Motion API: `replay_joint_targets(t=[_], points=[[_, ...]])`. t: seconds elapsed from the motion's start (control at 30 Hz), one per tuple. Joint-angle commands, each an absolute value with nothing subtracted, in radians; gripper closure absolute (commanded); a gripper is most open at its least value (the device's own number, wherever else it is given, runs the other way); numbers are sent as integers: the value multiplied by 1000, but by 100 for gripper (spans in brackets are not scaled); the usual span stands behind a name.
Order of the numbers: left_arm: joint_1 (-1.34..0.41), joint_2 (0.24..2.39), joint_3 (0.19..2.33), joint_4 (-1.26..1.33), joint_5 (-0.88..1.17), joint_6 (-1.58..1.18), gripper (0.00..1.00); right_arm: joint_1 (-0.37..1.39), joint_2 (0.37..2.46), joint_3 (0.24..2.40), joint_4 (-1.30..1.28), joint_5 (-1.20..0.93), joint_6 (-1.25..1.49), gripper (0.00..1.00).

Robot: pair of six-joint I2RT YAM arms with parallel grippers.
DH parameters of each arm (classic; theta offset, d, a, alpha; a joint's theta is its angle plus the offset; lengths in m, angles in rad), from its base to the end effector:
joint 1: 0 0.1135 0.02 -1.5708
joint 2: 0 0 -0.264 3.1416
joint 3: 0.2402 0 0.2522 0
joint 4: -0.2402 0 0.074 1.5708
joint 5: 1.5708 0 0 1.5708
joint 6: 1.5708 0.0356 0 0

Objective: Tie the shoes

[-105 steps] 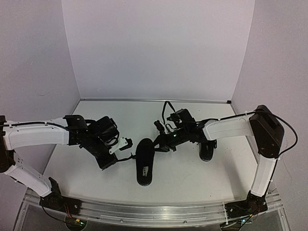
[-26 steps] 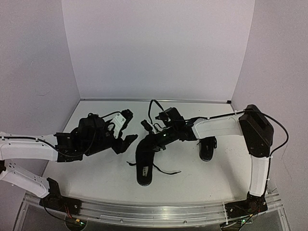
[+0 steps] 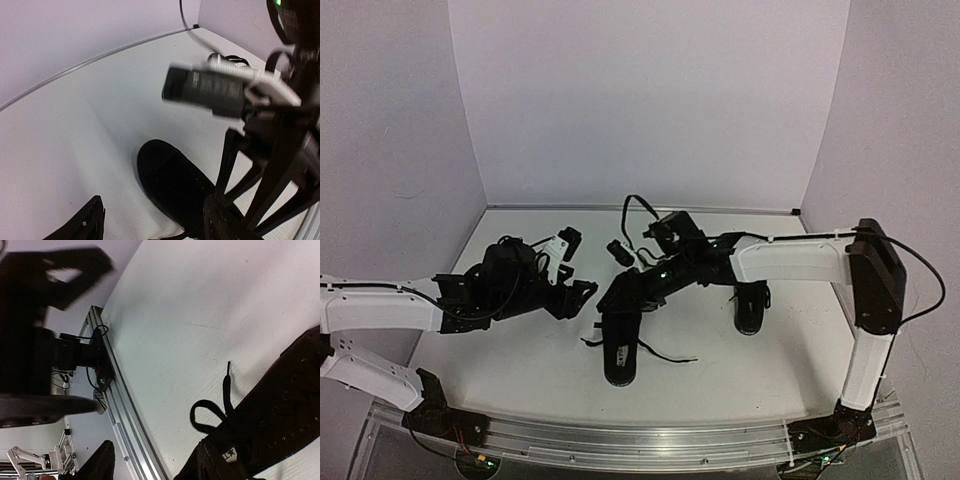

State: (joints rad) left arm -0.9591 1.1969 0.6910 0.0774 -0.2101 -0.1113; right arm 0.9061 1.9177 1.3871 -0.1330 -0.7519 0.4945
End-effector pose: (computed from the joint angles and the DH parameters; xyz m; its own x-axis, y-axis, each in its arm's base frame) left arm 0.1588 -0.2134 0.2478 -0.3140 0.2584 -0.9136 0.6610 0.7503 -0.0149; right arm 0.2462 0.3536 0.2280 -0.7648 -0.4139 -0.4937 -0.6178 0.2539 0.7442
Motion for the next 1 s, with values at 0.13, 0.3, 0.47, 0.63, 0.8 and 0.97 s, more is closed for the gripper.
replay_joint_targets(t=[0.13, 0.3, 0.47, 0.63, 0.8, 0.97], points=[[-948, 1312, 764, 1, 97, -30, 39, 806, 1864, 1325, -193, -742, 374, 59], [-937, 1403, 817, -52, 161, -2, 41, 807, 1936, 1372, -247, -741, 308, 68], [-920, 1454, 821, -44, 191, -2, 43, 806, 1976, 1405, -275, -752, 271, 71], [-903, 1484, 824, -39, 205, -2, 50, 808, 2007, 1435, -291, -763, 251, 72], [-895, 1487, 817, -30, 237, -3, 62, 810, 2034, 1461, -301, -771, 244, 73], [-890, 1480, 802, -26, 248, -9, 71, 815, 2063, 1484, -310, -777, 235, 74]])
